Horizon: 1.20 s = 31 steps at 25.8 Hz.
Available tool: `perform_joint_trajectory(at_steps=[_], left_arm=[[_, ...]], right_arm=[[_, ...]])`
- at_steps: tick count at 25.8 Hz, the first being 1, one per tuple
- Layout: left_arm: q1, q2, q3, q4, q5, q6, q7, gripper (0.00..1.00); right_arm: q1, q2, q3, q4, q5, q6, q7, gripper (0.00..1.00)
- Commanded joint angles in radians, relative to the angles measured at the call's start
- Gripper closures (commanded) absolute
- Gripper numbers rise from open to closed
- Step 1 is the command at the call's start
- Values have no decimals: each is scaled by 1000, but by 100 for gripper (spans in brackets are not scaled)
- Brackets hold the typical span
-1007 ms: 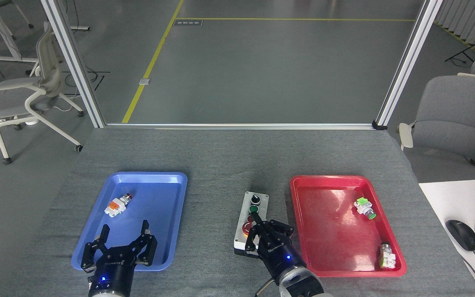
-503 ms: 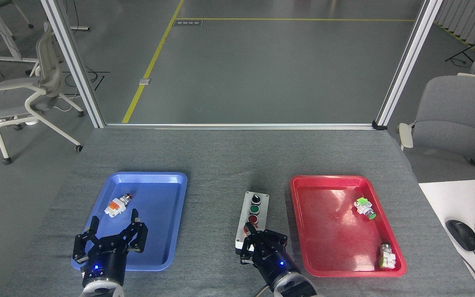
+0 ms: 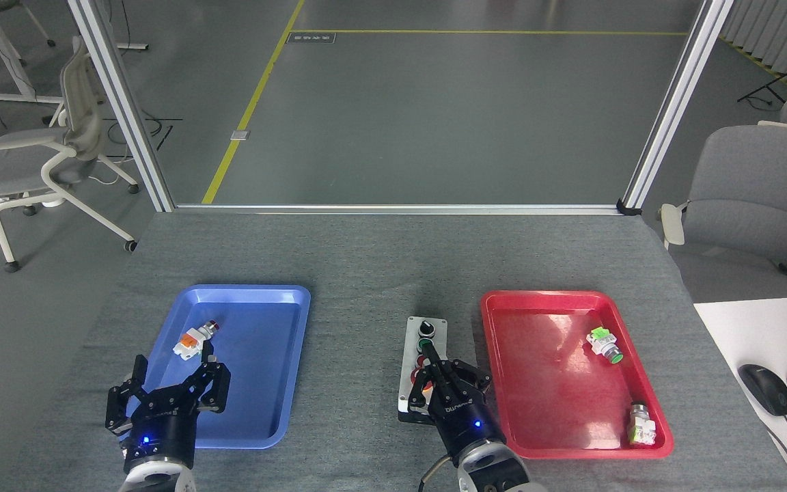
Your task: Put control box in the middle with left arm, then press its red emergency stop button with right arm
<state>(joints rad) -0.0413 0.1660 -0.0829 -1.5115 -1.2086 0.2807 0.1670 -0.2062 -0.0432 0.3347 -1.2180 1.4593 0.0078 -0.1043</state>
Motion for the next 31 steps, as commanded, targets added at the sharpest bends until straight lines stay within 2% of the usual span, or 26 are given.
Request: perform_joint_trajectory(at_steps=[1, 3, 5, 6, 9, 10, 12, 14, 23, 31], left_arm=[[0, 1, 12, -1, 0, 0, 3, 1], [0, 1, 22, -1, 0, 0, 3, 1], [0, 1, 32, -1, 0, 0, 3, 1], [0, 1, 32, -1, 0, 0, 3, 1], [0, 1, 34, -1, 0, 0, 2, 1], [0, 1, 34, -1, 0, 0, 2, 1], [0, 3, 34, -1, 0, 0, 2, 1], [0, 1, 34, -1, 0, -2, 2, 1], [0, 3, 34, -2, 0, -3, 2, 1], [-2, 4, 35, -2, 0, -5, 2, 1]], right_arm=[[5, -23, -16, -49, -1, 38, -38, 79], [24, -29, -68, -51, -1, 37, -38, 64], [65, -49, -148, -52, -1, 32, -40, 38], [79, -67, -177, -52, -2, 31, -40, 28], [114, -116, -237, -60, -8, 28, -40, 7], [125, -126, -253, -67, -27, 26, -40, 4], [140, -147, -276, -81, -79, 8, -38, 3], [149, -165, -292, -97, -100, -23, -40, 2], [199, -222, -361, -179, -100, -42, -40, 2], [208, -215, -368, -213, -102, -34, -37, 2]])
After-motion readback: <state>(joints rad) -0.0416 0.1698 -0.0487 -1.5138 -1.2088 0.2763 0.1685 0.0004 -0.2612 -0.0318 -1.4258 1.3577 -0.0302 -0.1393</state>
